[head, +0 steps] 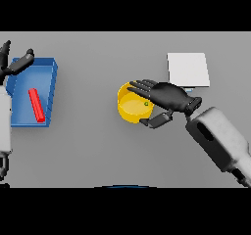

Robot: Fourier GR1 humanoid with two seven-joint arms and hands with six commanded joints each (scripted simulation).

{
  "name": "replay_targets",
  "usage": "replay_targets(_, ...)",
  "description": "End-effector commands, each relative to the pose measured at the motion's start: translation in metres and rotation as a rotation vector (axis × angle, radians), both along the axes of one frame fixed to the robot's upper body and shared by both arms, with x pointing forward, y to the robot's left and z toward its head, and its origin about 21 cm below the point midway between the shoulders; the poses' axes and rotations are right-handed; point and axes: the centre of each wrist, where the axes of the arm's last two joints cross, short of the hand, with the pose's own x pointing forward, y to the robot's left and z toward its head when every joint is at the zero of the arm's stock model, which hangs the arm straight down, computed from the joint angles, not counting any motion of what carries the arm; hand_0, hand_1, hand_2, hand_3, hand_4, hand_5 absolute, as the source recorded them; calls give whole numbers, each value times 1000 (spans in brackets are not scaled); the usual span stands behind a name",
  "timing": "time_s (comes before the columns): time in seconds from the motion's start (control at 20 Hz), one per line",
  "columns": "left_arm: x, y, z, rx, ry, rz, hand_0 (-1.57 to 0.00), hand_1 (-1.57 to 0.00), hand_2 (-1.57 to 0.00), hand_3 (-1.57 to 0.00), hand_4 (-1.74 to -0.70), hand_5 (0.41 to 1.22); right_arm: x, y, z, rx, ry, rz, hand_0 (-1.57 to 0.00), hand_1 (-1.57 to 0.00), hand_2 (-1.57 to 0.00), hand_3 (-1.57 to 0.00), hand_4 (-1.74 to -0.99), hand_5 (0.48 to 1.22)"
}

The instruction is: Pick up the red beaker and tilt it to pour out 1 green nut into yellow bowl. Pick up the yellow bowl and place it on the metallic measuring scale.

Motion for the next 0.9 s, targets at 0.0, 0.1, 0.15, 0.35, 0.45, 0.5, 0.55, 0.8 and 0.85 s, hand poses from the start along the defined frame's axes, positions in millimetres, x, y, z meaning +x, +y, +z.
replay_targets(0.0,-1,2,2,-8,-8,-6,1,1,1,1,-773,721,0,5,-2,-20,6,16,1,1,1,1,-1212,645)
replay_targets(0.1,-1,3,0,-14,-7,-1,1,1,1,1,-783,722,5,5,-4,-55,16,28,1,1,1,1,-1217,651)
replay_targets(0.15,0,6,3,-18,-9,0,1,1,1,1,-784,725,7,5,-8,-63,17,43,1,1,1,1,-1220,651)
replay_targets(0.35,-1,3,2,-24,-14,0,1,1,1,1,-798,727,12,12,-16,-107,32,80,1,1,1,1,-1242,664)
replay_targets(0.45,2,5,-1,-25,-16,-2,1,1,1,1,-798,725,13,15,-18,-135,46,94,1,1,1,1,-1256,673)
replay_targets(0.5,1,3,-3,-25,-11,-4,1,1,1,1,-798,724,15,16,-23,-149,57,92,1,1,1,1,-1260,676)
replay_targets(0.55,1,4,-2,-27,-17,-6,1,1,1,1,-798,723,14,15,-28,-161,67,96,1,1,1,1,-1265,680)
replay_targets(0.8,0,1,3,-21,-18,-2,1,1,1,1,-790,727,16,19,-35,-185,92,105,1,1,1,-1,-1281,702)
replay_targets(0.85,-2,2,0,-23,-9,1,1,1,1,1,-791,728,17,19,-38,-186,92,111,1,1,0,-4,-1285,706)
